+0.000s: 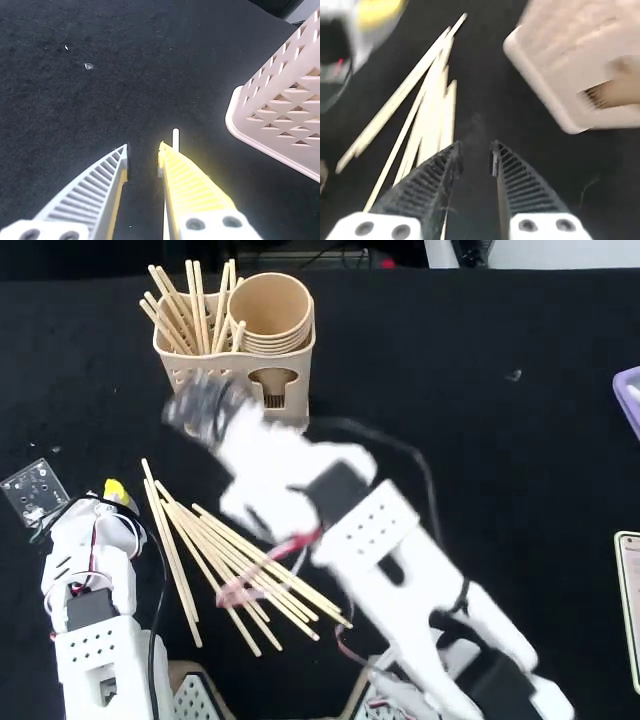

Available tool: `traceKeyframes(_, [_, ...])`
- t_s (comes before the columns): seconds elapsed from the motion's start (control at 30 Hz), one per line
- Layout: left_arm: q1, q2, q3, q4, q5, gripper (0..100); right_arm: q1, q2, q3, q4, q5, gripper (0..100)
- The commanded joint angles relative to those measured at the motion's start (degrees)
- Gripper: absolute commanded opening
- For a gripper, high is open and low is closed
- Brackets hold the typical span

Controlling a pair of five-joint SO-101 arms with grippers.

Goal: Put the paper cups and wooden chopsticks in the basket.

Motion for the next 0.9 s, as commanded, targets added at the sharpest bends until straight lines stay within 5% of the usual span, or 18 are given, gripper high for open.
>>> traceKeyframes(0.0, [-0.13, -0.70, -0.48, -1.05, 0.26, 12, -2.90, -5.85, 15.34, -9.85, 0.88, 12.3])
traceKeyframes(0.23, [-0.13, -0.70, -0.48, -1.05, 0.26, 12, -5.45, -1.01, 28.44, -22.59, 0.62, 20.8])
traceKeyframes(0.6, [-0.22, -0.70, -0.13, -1.14, 0.26, 12, -4.48, 22.81, 18.86, -26.55, 1.14, 20.4])
traceKeyframes(0.8, [-0.22, -0.70, -0.13, -1.14, 0.26, 12, 0.70, 26.51, 12.97, -22.15, 4.04, 1.2])
traceKeyframes(0.87, [-0.22, -0.70, -0.13, -1.14, 0.26, 12, 3.16, 26.24, 12.88, -20.84, 6.86, 2.1])
